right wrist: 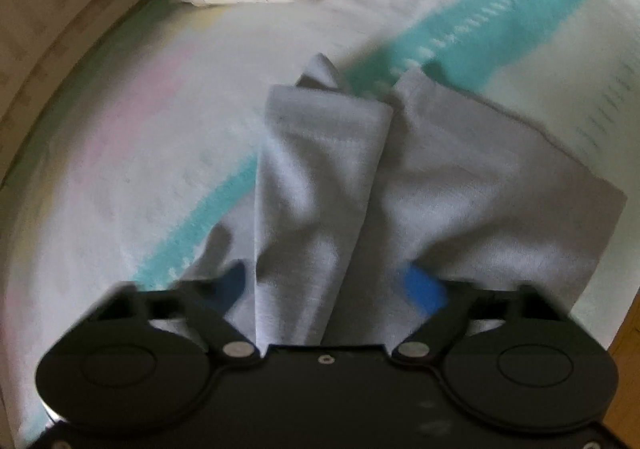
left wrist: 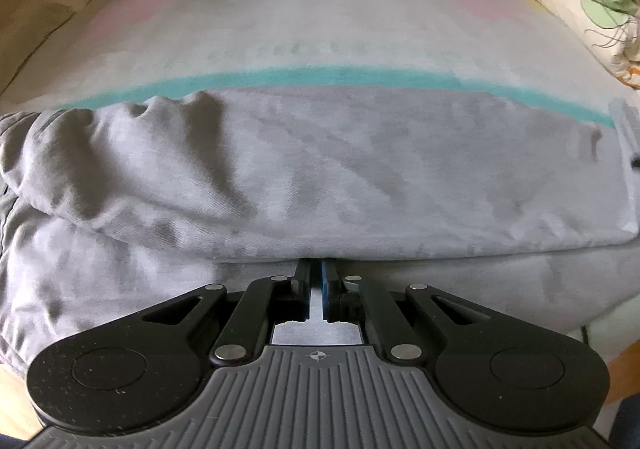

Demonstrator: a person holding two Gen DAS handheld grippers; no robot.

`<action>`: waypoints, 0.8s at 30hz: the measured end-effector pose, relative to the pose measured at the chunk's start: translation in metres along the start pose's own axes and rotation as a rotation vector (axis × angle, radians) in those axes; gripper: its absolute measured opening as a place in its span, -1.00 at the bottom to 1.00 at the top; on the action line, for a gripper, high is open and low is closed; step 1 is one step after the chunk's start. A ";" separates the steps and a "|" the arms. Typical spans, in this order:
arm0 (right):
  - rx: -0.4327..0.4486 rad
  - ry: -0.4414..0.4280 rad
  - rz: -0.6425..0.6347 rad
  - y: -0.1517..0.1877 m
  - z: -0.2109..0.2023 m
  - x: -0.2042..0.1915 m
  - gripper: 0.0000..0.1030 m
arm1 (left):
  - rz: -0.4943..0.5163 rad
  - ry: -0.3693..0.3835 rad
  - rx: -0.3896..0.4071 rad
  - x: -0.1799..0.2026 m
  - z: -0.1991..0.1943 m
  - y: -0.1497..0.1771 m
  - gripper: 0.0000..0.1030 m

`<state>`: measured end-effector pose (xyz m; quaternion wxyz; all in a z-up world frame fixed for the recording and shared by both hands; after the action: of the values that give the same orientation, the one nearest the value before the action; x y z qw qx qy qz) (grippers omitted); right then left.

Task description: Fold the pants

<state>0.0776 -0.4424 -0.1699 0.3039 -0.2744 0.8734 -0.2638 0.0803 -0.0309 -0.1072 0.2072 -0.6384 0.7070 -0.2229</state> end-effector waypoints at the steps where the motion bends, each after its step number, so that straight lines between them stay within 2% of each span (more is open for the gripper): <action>1: -0.001 -0.042 0.013 -0.003 -0.001 0.003 -0.86 | 0.002 0.003 0.003 0.001 -0.001 -0.001 -0.91; 2: 0.010 -0.089 0.041 -0.005 -0.007 0.006 -0.87 | 0.003 0.005 0.004 0.002 -0.001 -0.001 -0.90; 4: 0.060 -0.119 0.020 -0.010 -0.025 0.005 -0.88 | 0.000 0.009 0.004 0.002 -0.001 -0.001 -0.90; 6: 0.121 -0.093 -0.025 -0.014 -0.046 0.006 -0.89 | -0.002 0.013 0.004 0.002 0.000 -0.002 -0.91; 8: 0.092 -0.032 0.004 -0.011 -0.049 0.017 -0.80 | -0.003 0.013 0.004 0.002 -0.001 -0.002 -0.90; 10: 0.021 0.084 0.036 -0.005 -0.037 0.034 -0.43 | -0.005 0.015 0.001 0.001 -0.001 -0.003 -0.91; 12: 0.072 0.173 0.044 -0.003 -0.040 0.042 -0.42 | -0.007 0.014 0.001 0.001 0.000 -0.002 -0.91; 14: 0.139 0.177 0.003 -0.006 -0.049 0.036 -0.20 | -0.009 0.015 -0.001 0.000 0.001 -0.002 -0.90; 16: 0.168 0.152 -0.070 -0.010 -0.051 0.020 0.34 | -0.005 0.012 -0.002 0.001 0.002 -0.003 -0.90; 17: 0.177 0.145 -0.099 -0.010 -0.051 0.013 0.40 | -0.002 0.009 -0.001 0.001 0.003 -0.004 -0.90; 20: 0.147 0.149 -0.095 -0.009 -0.040 0.005 0.41 | -0.005 0.007 -0.001 0.000 0.001 -0.004 -0.90; 24: 0.062 0.111 0.138 -0.009 -0.032 0.040 0.37 | -0.028 0.001 -0.010 -0.006 0.002 -0.002 -0.90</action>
<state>0.0320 -0.4651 -0.1579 0.2809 -0.1892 0.8971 -0.2837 0.0835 -0.0252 -0.1079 0.2003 -0.6491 0.6992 -0.2227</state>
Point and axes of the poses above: each gripper's, at about its wrist camera, not at the fingertips, and z roughly the way its jaws point, x to its right, y to its underside, the point moved 2 cm from there along z, roughly the way its jaws point, and after that the axes turned 7 degrees about x, right-handed, at the moved point
